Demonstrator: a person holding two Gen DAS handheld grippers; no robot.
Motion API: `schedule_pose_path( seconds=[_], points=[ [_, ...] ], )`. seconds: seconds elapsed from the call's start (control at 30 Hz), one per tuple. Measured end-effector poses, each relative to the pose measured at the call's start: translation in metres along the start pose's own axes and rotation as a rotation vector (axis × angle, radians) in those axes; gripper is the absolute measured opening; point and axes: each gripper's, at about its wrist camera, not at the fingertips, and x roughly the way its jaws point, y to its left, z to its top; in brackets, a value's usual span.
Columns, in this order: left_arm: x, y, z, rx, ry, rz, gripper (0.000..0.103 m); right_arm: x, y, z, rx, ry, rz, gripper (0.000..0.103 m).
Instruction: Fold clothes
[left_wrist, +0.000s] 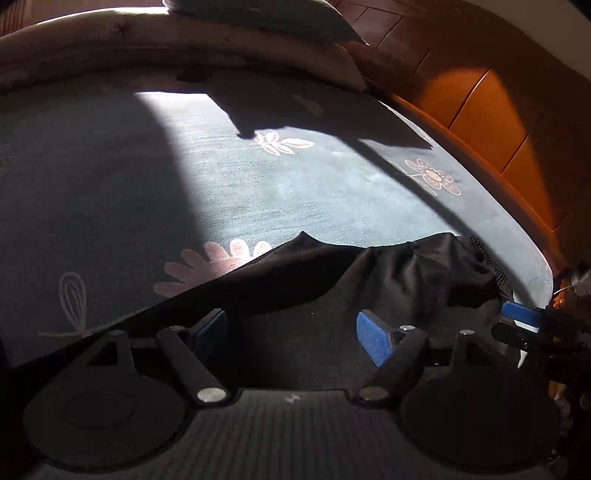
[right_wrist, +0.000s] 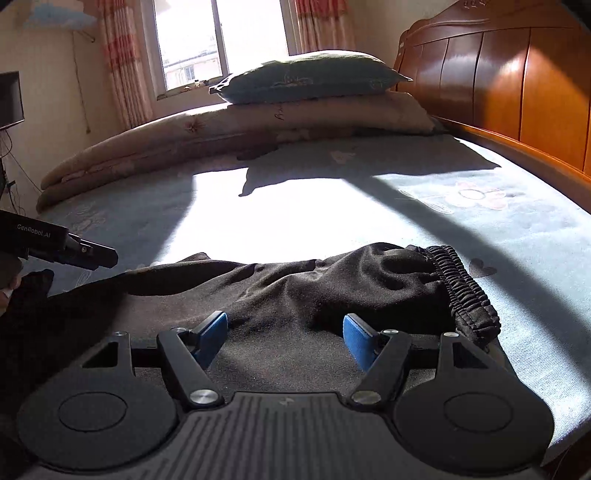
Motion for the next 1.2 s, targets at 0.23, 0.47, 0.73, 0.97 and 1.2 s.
schedule_pose_path(
  seconds=[0.23, 0.47, 0.73, 0.97, 1.2],
  points=[
    [0.006, 0.050, -0.032, -0.091, 0.009, -0.064, 0.078, 0.039, 0.064, 0.027, -0.094, 0.057, 0.105, 0.042],
    [0.012, 0.077, -0.042, -0.138, -0.038, -0.209, 0.082, 0.108, 0.102, 0.070, -0.150, 0.107, 0.087, 0.030],
    [-0.001, 0.103, -0.049, -0.181, -0.096, -0.271, 0.082, 0.200, 0.122, 0.063, -0.198, 0.253, 0.039, 0.022],
    [-0.013, 0.111, -0.047, -0.217, -0.150, -0.249, 0.082, 0.214, 0.144, 0.071, -0.215, 0.230, 0.030, 0.022],
    [-0.043, 0.130, -0.044, -0.288, -0.297, -0.244, 0.082, 0.170, 0.191, 0.067, -0.298, 0.204, 0.183, 0.023]
  ],
)
